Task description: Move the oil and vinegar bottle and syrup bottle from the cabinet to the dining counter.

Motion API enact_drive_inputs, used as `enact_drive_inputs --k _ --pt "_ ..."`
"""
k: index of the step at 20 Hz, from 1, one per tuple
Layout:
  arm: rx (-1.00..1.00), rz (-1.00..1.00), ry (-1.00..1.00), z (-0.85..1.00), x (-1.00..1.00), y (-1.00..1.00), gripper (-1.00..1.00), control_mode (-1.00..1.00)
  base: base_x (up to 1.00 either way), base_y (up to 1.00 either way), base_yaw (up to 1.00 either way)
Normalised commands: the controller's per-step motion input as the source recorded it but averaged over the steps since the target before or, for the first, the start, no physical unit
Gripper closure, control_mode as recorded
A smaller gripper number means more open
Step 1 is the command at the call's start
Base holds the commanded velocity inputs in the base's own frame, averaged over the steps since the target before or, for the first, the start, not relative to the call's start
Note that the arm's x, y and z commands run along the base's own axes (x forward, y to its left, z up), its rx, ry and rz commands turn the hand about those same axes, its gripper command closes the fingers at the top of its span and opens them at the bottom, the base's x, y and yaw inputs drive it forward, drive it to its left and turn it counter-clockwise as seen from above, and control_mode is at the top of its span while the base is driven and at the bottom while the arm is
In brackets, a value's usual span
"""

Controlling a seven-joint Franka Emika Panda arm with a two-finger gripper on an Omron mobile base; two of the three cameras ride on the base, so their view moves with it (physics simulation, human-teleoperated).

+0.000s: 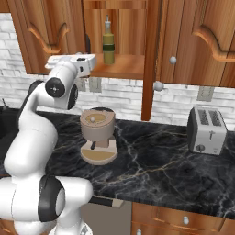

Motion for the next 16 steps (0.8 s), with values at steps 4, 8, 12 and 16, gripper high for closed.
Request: enact_drive_inputs --k 4,8,12,16 --pt "0.01 0.0 -0.03 -0.04 0.16 -0.02 -1.0 -1.0 0.0 0.0 0.0" --pt "0.0 0.0 -0.03 -0.07 0.14 -0.01 -1.0 -1.0 0.0 0.0 0.0" --pt "0.0 0.0 -0.02 -0.1 0.12 -0.02 -1.0 -1.0 0.0 0.0 0.0" --pt "0.0 0.0 0.0 -0.06 0.11 -0.01 -1.0 -1.0 0.0 0.0 0.0"
